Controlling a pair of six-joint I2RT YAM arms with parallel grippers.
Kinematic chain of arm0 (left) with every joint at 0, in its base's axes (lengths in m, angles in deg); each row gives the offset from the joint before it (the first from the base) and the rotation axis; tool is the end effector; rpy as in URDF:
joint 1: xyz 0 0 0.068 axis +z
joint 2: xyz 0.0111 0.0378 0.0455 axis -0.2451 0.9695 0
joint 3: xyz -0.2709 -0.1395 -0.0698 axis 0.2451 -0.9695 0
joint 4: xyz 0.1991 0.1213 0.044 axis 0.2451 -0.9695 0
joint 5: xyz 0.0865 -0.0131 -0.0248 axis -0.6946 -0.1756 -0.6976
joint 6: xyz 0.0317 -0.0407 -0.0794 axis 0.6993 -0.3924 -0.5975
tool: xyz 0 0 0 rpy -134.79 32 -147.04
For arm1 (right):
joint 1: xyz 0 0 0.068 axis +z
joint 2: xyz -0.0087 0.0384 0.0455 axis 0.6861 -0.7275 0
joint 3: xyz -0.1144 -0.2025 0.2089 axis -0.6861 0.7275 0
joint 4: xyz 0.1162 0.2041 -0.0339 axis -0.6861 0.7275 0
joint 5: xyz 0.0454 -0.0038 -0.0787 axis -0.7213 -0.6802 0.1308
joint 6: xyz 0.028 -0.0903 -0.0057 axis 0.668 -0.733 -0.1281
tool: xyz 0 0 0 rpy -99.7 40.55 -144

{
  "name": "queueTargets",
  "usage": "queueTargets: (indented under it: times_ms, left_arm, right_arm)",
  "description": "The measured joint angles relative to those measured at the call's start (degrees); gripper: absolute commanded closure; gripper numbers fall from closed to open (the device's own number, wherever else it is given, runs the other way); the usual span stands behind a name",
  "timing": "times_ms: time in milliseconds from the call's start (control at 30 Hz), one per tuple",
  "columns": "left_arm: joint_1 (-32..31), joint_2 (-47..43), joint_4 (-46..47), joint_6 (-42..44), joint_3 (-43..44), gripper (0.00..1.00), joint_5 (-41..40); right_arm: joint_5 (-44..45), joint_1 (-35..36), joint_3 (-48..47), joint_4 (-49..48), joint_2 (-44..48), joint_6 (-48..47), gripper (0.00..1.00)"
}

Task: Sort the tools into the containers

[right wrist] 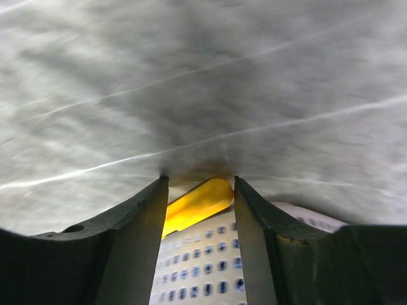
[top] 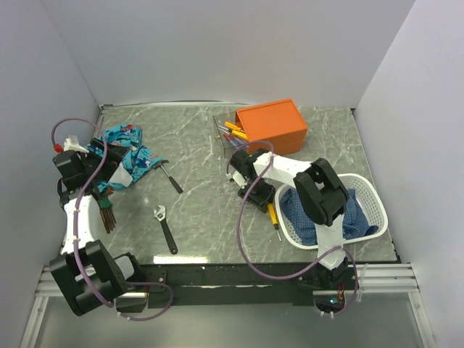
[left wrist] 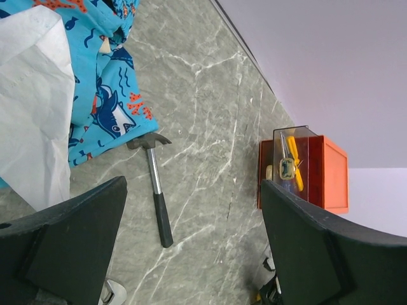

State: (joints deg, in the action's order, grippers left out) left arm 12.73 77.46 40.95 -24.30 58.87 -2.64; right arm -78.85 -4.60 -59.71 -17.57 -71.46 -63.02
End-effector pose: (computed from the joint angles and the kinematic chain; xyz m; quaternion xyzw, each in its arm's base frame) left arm 0.2410 0.0731 0.3002 -0.3446 0.7428 -0.2959 0.4919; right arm 0.2810 0.2181 0.1522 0.4479 -0.8934 0.0349 0.0076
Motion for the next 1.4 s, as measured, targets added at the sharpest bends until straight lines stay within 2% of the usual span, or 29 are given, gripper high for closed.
queueTargets:
  times_ms: [67, 433, 667, 733, 767, 800, 900, 933, 1000, 1233, 1400]
  left_arm:
    - [-0.07, 0.35, 0.02, 0.0, 0.13, 0.09, 0.02]
    - [-0.66, 1.2, 0.0, 0.0, 0.74, 0.09, 0.37]
    - [-0.68, 1.2, -0.15, 0.04, 0.9, 0.09, 0.35]
    - [-0.81, 1.2, -0.28, 0.04, 1.18, 0.09, 0.37]
    - [-0.9, 1.2, -0.39, 0.04, 1.33, 0.09, 0.37]
    - [-1.03, 1.22, -0.42, 0.07, 1.49, 0.09, 0.37]
    - [-1.38, 1.36, -0.85, 0.07, 2.03, 0.09, 0.37]
    - [-1.49, 1.42, -1.11, 0.13, 2.27, 0.09, 0.37]
    - [-1.68, 1.73, -1.4, 0.24, 2.95, 0.09, 0.39]
    - [-1.88, 2.29, -1.31, 0.2, 3.85, 0.09, 0.63]
    - [-1.97, 3.06, -1.31, 0.17, 3.87, 0.1, 0.85]
  right_arm:
    - [-2.19, 0.31, 0.0, 0.92, -0.11, -0.07, 0.52]
    - [-8.07, 4.96, -3.56, 2.4, -1.97, -0.48, 0.77]
    - [-11.1, 7.93, -8.13, 2.05, -2.14, -1.05, 0.82]
    - [-12.04, 8.07, -11.32, 1.97, -2.49, -1.2, 0.76]
    - [-12.59, 8.31, -13.27, 1.57, -2.8, -1.33, 0.71]
    - [-13.03, 8.39, -15.32, 1.25, -3.21, -1.53, 0.61]
    - [-13.05, 8.96, -20.44, -0.17, -4.31, -1.81, 0.46]
    - [-12.7, 9.29, -20.81, -0.85, -4.33, -2.03, 0.43]
    - [-11.54, 9.99, -20.44, -1.11, -4.26, -2.62, 0.4]
    - [-7.74, 10.73, -5.29, 0.92, -1.01, -3.41, 0.36]
    - [-5.66, 9.84, -2.71, 2.05, 1.09, -3.87, 0.36]
